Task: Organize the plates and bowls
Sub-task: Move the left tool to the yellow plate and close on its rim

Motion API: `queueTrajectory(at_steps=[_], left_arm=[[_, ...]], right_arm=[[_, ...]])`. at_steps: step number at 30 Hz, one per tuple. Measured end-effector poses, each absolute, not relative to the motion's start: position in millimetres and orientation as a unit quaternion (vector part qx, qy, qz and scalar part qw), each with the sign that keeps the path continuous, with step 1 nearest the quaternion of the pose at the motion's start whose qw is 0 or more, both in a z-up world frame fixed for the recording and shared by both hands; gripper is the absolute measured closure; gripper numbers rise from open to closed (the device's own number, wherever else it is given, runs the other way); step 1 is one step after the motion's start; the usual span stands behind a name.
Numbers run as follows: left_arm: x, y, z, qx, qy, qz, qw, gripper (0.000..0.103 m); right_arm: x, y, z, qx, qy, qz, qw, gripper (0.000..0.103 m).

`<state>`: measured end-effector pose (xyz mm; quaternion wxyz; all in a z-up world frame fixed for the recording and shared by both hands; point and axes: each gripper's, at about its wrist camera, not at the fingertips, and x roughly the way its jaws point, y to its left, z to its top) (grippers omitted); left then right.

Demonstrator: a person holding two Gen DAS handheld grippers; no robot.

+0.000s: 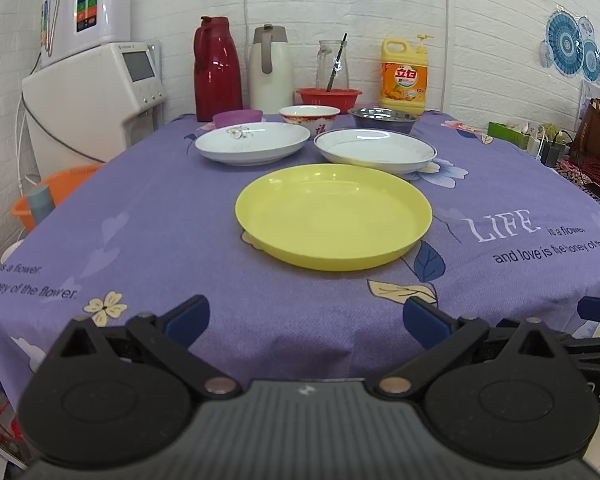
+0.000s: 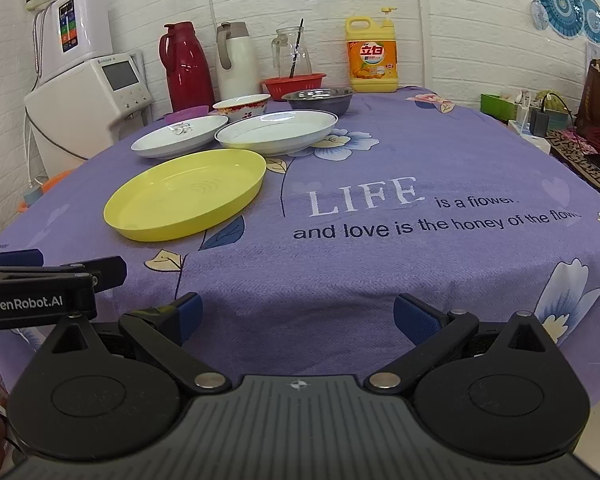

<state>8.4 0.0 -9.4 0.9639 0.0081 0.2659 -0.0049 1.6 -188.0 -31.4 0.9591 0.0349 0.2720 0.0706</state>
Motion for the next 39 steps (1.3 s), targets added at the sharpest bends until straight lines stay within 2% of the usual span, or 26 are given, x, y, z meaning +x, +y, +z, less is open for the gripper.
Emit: queueTrajectory(at_steps=[12,19,31,39], left_arm=[[8,3,-8,0.0,0.262,-0.005,0.965,0.0],[33,28,15,-0.029,0.236,0.017,0.971,0.0],[107,49,15,-0.066,0.301,0.009,0.951,0.0],[153,66,5,-0.088,0.358,-0.019,0.929,0.0]], right_arm=[[1,-187,-31,0.032,0.271,0.071,0.959,0.0],[-5,-191,-22,0.032,0.237,0.084,0.967,0.0],[83,-172,9,0.012,0.252,0.14,0.957,0.0],[137,-154,-2,-0.021,0.308,0.162,0.937,0.0]])
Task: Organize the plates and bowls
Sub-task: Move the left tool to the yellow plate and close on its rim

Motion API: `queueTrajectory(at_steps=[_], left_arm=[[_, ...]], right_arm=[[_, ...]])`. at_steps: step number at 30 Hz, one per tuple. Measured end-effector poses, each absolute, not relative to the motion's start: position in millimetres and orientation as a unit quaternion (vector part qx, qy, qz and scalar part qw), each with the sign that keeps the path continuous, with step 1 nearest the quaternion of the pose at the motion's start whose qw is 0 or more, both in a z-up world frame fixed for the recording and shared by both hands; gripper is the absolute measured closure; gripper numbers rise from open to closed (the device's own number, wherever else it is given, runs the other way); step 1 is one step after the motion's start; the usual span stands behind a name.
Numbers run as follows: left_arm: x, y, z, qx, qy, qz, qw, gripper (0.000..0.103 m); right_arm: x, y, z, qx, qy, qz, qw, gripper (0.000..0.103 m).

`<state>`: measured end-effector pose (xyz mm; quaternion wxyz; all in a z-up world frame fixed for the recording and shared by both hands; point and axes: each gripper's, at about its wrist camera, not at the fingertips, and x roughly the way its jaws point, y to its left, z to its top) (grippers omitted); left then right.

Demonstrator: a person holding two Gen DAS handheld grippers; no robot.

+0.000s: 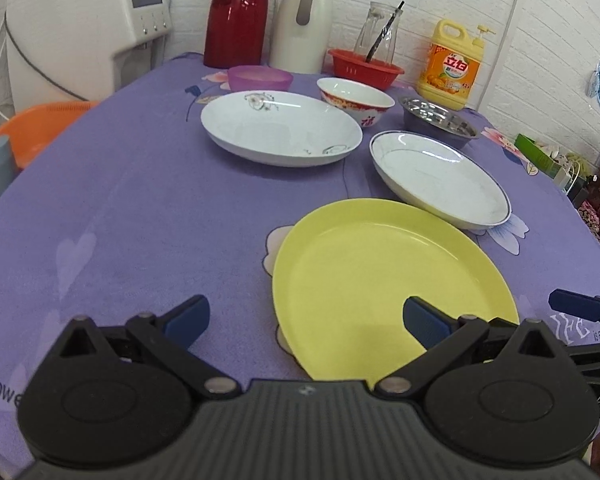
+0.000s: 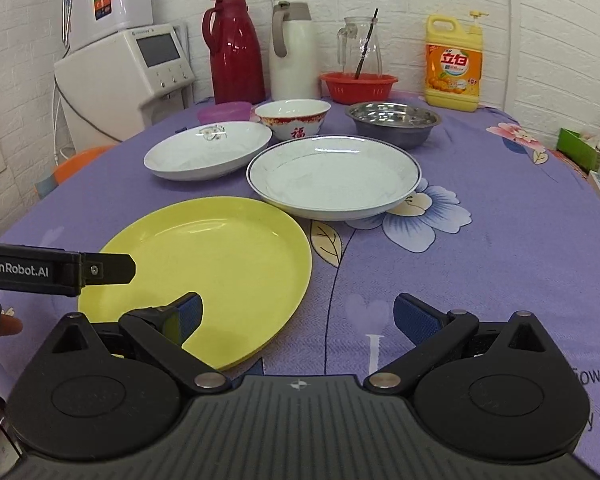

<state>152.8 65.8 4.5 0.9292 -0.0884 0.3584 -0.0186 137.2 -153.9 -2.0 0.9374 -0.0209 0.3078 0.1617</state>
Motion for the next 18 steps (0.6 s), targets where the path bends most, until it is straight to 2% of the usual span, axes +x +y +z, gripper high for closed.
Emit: queueTrajectory(at_steps=[6,14,18], left_arm=[[173,63,-4,-0.055,0.38,-0.026,0.923,0.001],[180,60,-7,-0.012,0.379,-0.042,0.924,0.001],[178,66,-2,-0.049,0.371,-0.066,0.925,0.001]], right_arm=[[154,-144,-13,-0.024,0.345,0.17,0.923,0.0],[146,-143,-19,-0.049,0.312,0.172,0.933,0.0],[151,-150,-8,-0.008,0.313,0.185,0.931,0.0]])
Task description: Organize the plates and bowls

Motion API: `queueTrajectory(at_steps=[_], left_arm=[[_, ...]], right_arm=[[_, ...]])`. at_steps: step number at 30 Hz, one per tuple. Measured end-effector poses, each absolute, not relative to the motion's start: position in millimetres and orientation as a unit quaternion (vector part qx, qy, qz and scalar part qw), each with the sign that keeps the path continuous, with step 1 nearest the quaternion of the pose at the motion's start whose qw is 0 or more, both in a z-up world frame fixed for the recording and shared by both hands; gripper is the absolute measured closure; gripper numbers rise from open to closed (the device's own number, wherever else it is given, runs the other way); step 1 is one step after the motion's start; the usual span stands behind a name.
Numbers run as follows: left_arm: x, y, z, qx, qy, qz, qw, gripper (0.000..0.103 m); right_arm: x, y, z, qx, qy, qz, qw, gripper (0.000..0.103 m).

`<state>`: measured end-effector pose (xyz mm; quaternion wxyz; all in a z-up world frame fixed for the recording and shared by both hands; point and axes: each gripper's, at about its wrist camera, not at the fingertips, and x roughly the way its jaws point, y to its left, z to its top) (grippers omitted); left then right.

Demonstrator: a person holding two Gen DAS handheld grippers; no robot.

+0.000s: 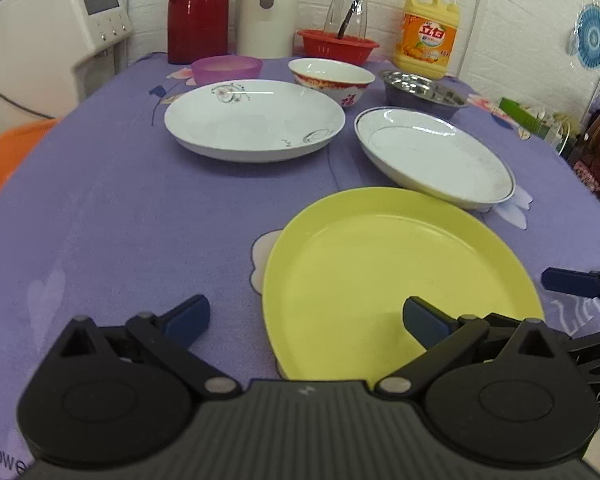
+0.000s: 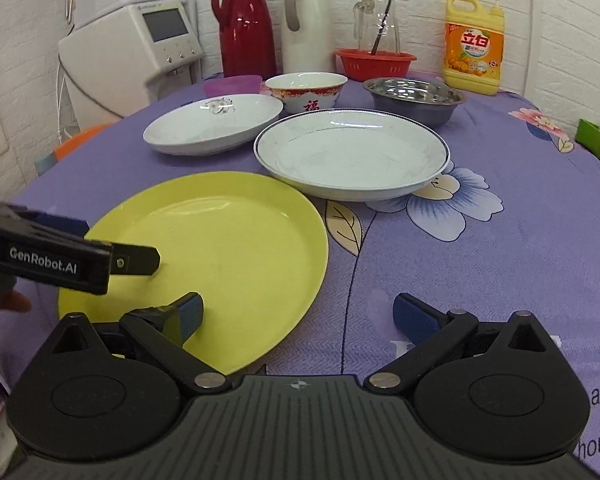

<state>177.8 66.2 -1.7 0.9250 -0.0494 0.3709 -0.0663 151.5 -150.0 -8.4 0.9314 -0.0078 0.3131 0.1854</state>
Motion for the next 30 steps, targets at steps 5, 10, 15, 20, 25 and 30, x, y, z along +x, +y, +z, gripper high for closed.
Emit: queueTrajectory(at_steps=[5,10,15,20,25,30], left_arm=[[180,63,-1,-0.044,0.376,-0.066,0.923,0.006],[175,51,-2,-0.013,0.368,-0.083,0.926,0.035],[171,47,-2,-0.023,0.363,-0.076,0.928,0.044],[160,67,13,-0.025,0.348,-0.044,0.936,0.045],[154,102,23,-0.031,0.337,0.003,0.941,0.045],[160,123,14,-0.036,0.347,0.028,0.937,0.046]], right_arm=[[156,-140,-12,-0.033,0.319,0.194,0.927,0.0],[156,-137,-14,-0.049,0.307,0.199,0.929,0.0],[151,-127,-12,-0.049,0.302,0.186,0.934,0.008],[146,-110,-2,-0.046,0.291,0.205,0.933,0.008],[158,-73,8,-0.051,0.275,0.25,0.927,0.004],[172,-49,-1,-0.048,0.29,0.273,0.916,0.003]])
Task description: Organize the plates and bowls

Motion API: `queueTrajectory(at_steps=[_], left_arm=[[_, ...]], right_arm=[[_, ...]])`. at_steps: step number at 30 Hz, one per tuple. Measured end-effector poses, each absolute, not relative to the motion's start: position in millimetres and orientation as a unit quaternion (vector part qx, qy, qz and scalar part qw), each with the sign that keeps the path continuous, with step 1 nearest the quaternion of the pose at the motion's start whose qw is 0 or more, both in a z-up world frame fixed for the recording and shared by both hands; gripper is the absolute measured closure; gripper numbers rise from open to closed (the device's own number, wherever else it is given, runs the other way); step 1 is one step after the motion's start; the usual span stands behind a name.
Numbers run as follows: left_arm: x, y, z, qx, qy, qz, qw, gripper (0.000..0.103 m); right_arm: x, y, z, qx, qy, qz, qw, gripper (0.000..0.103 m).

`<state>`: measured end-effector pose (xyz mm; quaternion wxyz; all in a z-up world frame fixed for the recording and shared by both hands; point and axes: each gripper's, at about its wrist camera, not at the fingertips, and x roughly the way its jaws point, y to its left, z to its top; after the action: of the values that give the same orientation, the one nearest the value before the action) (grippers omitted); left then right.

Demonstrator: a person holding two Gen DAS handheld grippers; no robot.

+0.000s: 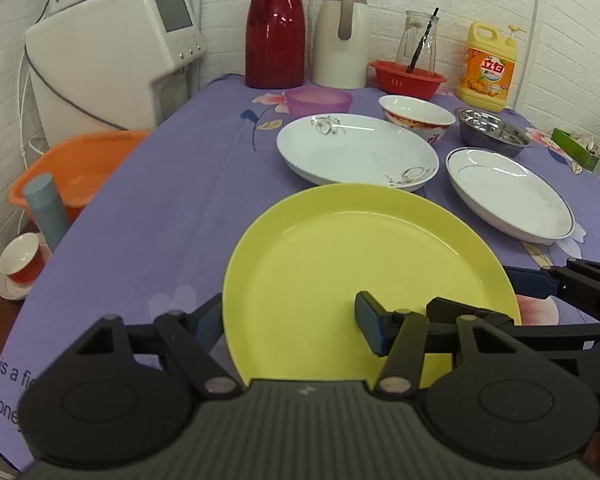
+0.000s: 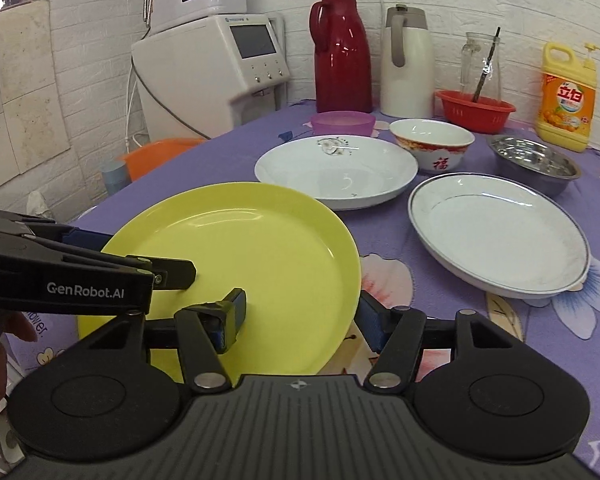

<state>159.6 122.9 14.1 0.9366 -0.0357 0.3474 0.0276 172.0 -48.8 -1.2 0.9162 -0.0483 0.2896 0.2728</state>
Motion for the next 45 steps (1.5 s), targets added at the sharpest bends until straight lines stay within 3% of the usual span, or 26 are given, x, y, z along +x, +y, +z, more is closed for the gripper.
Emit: queueTrajectory(at_steps=[9,10,11,14,21,32,45], left_arm=[[184,127,-2,-0.06,0.357,0.013,0.932,0.045],[184,128,-3,-0.06,0.355,0.011,0.933,0.044],[185,128,-4,-0.063,0.354,0.005,0.933,0.035],[188,125,-5,-0.053,0.352,0.002,0.934,0.033],[189,143,9,-0.088,0.338,0.001,0.937,0.031],[198,138,11,-0.1,0.344,0.004,0.934,0.03],[203,136,14,-0.095,0.339,0.006,0.936,0.023]], right_arm=[[185,-45,-10,-0.059,0.304,0.256,0.916,0.003],[185,-46,-11,-0.061,0.303,0.258,0.915,0.001],[184,-46,-11,-0.062,0.302,0.263,0.914,0.0],[183,-44,-12,-0.069,0.301,0.269,0.912,0.0],[187,-87,15,0.011,0.264,0.257,0.929,0.0],[243,-80,1,0.106,0.339,0.319,0.878,0.0],[246,-107,3,0.128,0.342,0.287,0.886,0.0]])
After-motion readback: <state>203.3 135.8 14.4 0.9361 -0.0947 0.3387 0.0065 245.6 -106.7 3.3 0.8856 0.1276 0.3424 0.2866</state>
